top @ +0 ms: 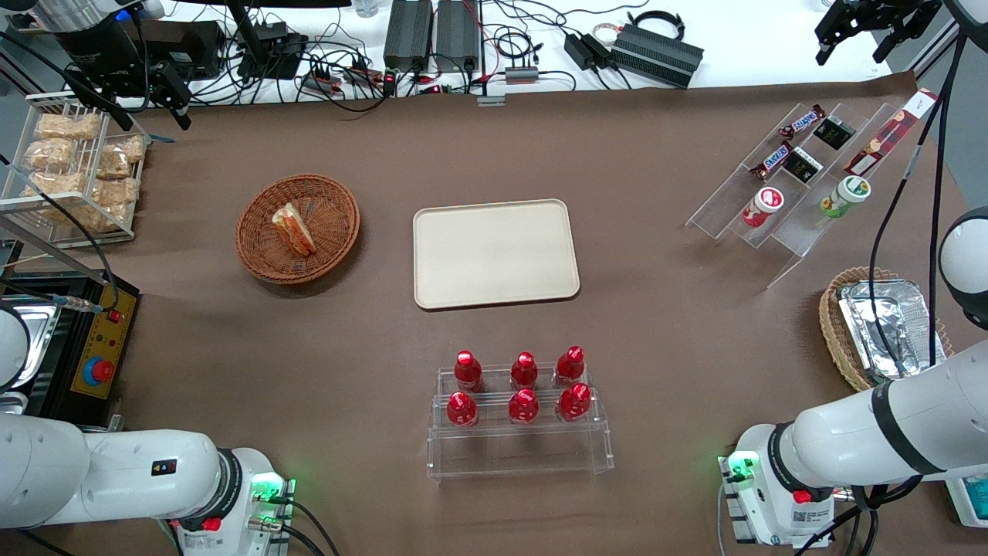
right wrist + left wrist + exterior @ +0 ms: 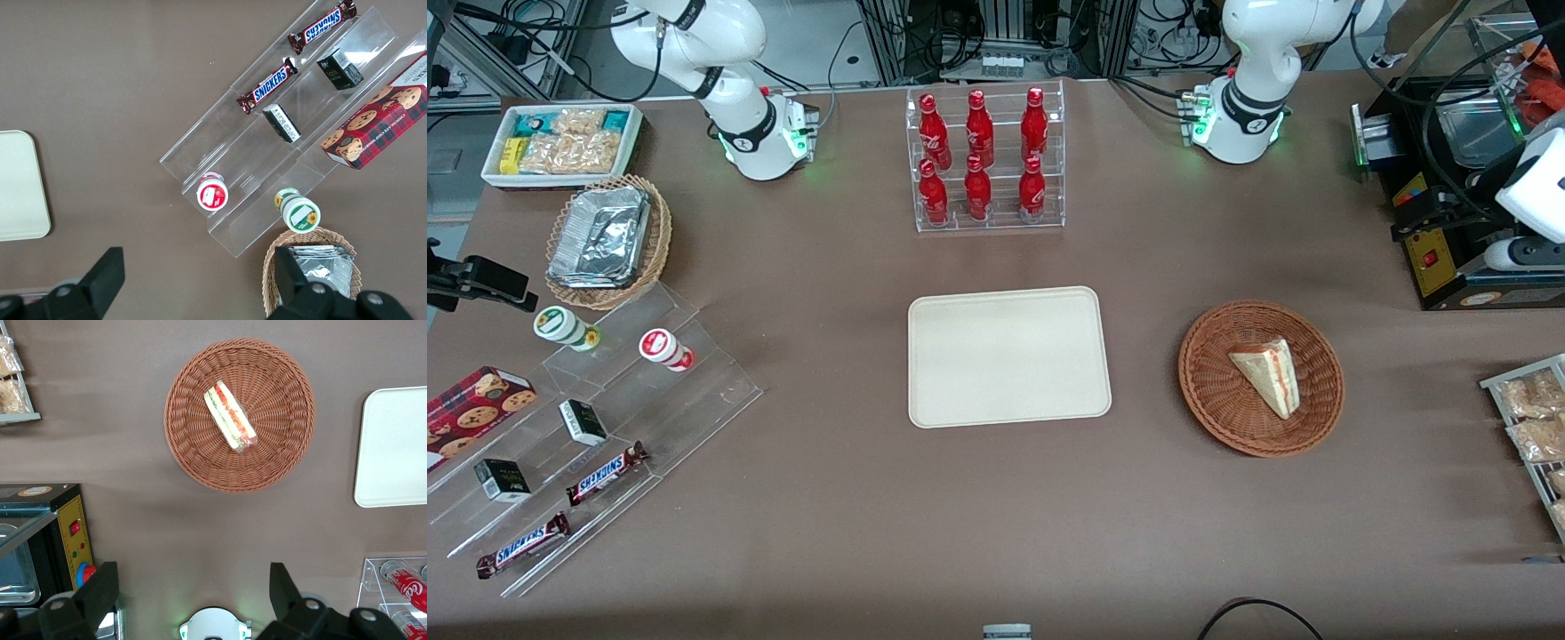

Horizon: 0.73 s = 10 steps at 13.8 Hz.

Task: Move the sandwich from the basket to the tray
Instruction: 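Move the left gripper toward the wicker basket holding the sandwich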

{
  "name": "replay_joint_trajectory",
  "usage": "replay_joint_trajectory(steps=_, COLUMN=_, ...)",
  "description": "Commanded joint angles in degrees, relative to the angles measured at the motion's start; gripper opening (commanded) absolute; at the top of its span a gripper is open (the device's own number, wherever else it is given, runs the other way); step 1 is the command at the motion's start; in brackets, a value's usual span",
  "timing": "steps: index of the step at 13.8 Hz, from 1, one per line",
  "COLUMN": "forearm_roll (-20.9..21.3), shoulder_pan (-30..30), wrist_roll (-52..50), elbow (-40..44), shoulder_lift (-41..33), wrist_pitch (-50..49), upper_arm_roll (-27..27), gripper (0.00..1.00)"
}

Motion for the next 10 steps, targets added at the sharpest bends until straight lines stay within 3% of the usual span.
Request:
replay_joint_trajectory(steps=1, forearm_roll=-0.21, shoulder_pan=0.33, wrist_roll=0.48, elbow=0.42, shoulder_lift=-0.36, wrist_pitch=-0.66, upper_arm_roll=-0.42, gripper=1.0)
replay_joint_trajectory(steps=6, forearm_roll=-0.3, shoulder_pan=-0.55, wrist_roll=0.49, elbow=-1.94, shoulder_lift=0.7, wrist_pitch=0.39, upper_arm_roll=-0.86, gripper=1.0)
replay_joint_trajectory(steps=10, forearm_roll=-0.38, shoulder_pan=-0.64, wrist_roll=0.31, elbow=-10.1, shoulder_lift=0.52, wrist_pitch=8.64, upper_arm_roll=-1.3, gripper=1.0)
